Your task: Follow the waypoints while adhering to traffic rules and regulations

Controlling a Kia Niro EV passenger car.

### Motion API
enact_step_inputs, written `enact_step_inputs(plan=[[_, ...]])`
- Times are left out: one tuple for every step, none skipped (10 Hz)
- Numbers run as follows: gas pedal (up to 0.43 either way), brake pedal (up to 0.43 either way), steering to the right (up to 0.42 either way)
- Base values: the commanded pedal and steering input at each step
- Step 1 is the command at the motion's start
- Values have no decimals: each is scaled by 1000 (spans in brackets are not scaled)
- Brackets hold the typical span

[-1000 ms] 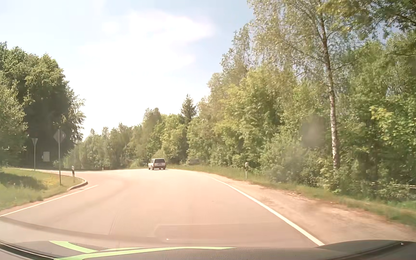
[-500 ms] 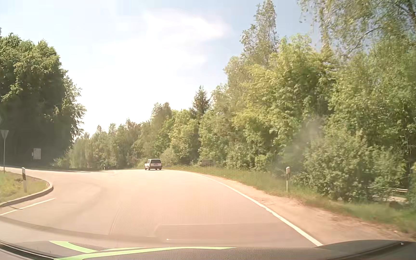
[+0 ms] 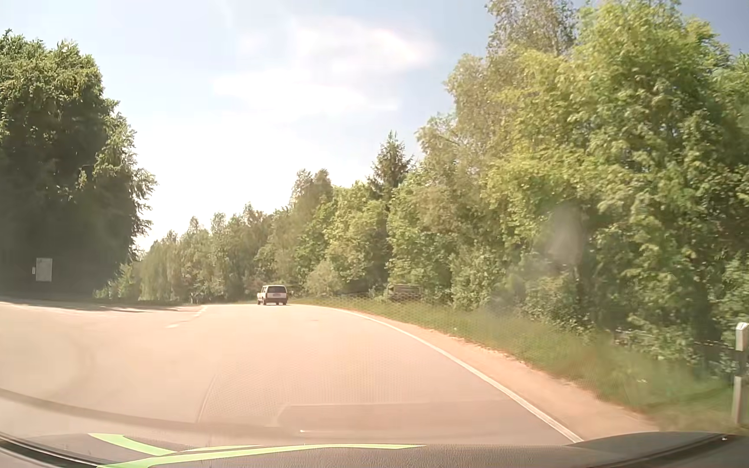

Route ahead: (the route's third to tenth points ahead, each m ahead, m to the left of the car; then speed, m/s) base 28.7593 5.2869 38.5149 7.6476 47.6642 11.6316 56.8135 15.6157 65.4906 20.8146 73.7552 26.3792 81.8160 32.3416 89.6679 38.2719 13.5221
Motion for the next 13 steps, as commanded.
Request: enact_step_inputs(plan=[[150,0,-43],[150,0,-43],[150,0,-44],[150,0,-44],[150,0,-45],[150,0,-47],[150,0,-50],[150,0,-51],[150,0,-51],[150,0,-50],[150,0,-49],[150,0,-47],[150,0,-46]])
